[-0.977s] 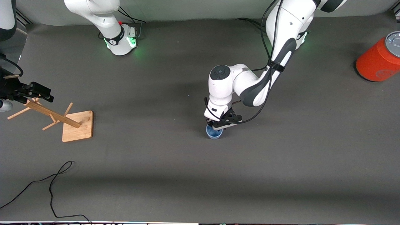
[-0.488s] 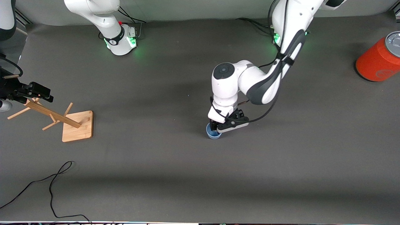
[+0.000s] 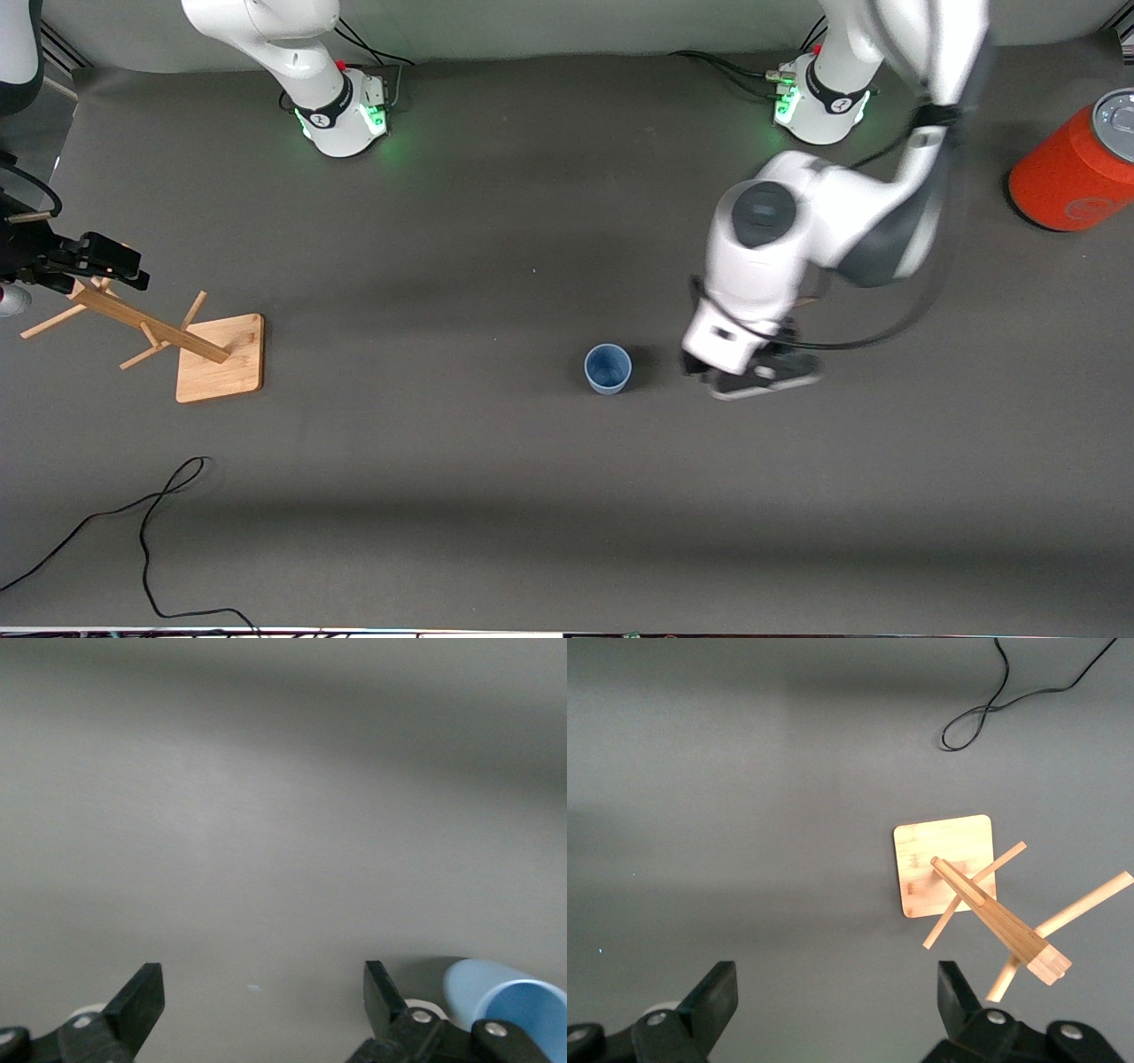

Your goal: Rotate and upright cup with both arms

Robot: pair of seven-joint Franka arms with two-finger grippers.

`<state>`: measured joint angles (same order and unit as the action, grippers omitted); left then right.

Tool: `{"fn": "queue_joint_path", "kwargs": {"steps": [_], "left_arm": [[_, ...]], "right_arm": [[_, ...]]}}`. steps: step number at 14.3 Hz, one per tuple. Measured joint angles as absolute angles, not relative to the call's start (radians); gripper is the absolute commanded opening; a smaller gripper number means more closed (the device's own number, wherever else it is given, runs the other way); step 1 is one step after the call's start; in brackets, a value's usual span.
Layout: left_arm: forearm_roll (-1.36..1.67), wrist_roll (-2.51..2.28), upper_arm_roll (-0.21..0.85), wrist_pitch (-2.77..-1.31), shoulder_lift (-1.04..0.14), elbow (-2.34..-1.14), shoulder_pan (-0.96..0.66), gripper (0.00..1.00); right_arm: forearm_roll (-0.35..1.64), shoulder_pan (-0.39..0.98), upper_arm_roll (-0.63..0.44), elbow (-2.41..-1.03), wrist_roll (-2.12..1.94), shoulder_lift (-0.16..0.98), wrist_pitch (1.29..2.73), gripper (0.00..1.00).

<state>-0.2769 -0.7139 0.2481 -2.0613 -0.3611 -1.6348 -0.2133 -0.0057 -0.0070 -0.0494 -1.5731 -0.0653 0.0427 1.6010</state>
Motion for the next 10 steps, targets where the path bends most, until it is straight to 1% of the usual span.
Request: {"fn": "queue_joint_path", "kwargs": {"steps": [4,7,9,10], "left_arm": [[-0.212,-0.531,0.245,-1.946,-0.297,-1.592,-0.058,1.0],[-0.126,-0.352,0.23,-1.866,-0.259,-1.568,0.016,1.0],[-0.085,-0.252,0.139,-1.832,-0.215,-1.583,-0.008,1.0],[-0.076,-0.195,0.069,-1.827,-0.186,-1.604,-0.045,1.0]], "right_arm": [[-0.006,-0.007,-0.05,-1.573,-0.065,0.043,1.601,1.0],[-0.006,-0.007,-0.05,-1.573,-0.065,0.043,1.601,1.0],[-0.006,-0.007,-0.05,-1.572,-0.065,0.043,1.601,1.0],[-0.006,-0.007,-0.05,-1.572,-0.065,0.043,1.601,1.0]]}}
